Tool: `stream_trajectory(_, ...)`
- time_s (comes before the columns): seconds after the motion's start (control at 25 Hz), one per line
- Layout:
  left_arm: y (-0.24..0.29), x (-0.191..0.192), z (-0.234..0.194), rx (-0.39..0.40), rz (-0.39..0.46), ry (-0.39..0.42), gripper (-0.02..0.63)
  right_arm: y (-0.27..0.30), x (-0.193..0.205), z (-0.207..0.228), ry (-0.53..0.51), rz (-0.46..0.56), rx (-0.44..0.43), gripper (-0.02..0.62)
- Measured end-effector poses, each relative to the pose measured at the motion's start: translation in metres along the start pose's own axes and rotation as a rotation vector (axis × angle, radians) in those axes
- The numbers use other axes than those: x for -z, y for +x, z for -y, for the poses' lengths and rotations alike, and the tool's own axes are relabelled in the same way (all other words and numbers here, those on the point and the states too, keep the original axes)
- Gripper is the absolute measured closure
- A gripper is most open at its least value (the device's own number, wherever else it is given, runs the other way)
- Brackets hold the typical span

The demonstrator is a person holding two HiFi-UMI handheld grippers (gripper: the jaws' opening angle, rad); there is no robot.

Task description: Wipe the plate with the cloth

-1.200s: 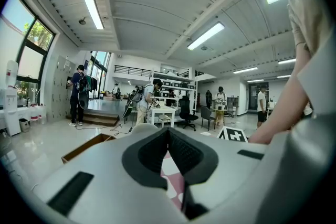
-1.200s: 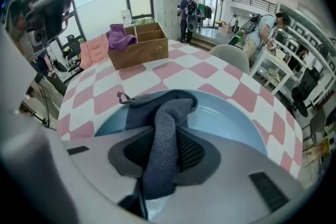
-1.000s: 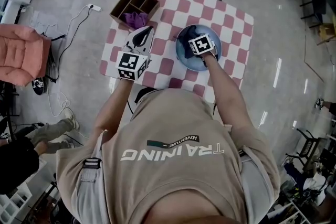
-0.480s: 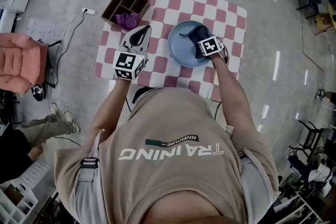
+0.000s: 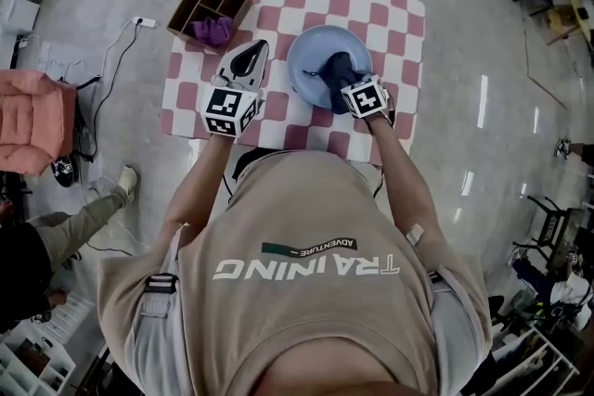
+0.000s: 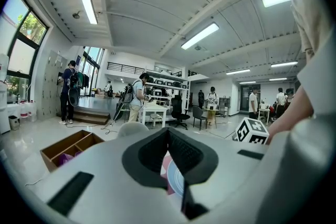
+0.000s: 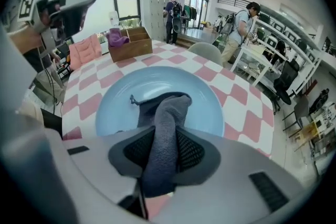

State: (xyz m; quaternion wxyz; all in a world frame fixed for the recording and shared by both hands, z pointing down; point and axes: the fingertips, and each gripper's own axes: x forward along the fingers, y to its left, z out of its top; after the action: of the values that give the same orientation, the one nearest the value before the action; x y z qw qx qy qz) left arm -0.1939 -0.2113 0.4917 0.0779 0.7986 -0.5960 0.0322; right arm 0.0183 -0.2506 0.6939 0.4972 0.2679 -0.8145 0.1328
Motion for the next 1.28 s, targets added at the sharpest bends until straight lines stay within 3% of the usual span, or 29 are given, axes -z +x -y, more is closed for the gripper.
stream_trajectory(0.16,-0.006,0.0,-0.002,-0.009,0.008,-0.004,0.591,-0.022,-0.038,-0.023,-0.096,0.113,-0.026,0.476)
stream_trajectory(0.32,-0.013,0.004,-0.012,-0.029,0.001,-0.006,0.591,-0.034,-0.086,-0.073,-0.211,0.23,-0.174,0.476)
stream_trajectory(0.4,-0.016,0.008,-0.017,-0.04,-0.006,-0.015,0.591,-0.026,-0.098,-0.099,-0.278,0.233,-0.235,0.476)
stream_trajectory(0.56,-0.018,0.009,-0.023,-0.047,-0.004,-0.026,0.591,0.003,-0.097,-0.134,-0.435,0.146,-0.299,0.476)
stream_trajectory(0.76,-0.017,0.011,-0.027,-0.05,-0.002,-0.037,0.591,0.025,-0.097,-0.144,-0.543,0.07,-0.296,0.476)
stream_trajectory(1.0,-0.013,0.013,-0.034,-0.053,-0.013,-0.041,0.591,0.041,-0.118,-0.12,-0.512,0.061,-0.274,0.476)
stream_trajectory(1.28,-0.004,0.006,-0.046,-0.064,-0.017,-0.031,0.591,0.064,-0.144,-0.052,-0.445,0.045,-0.134,0.474)
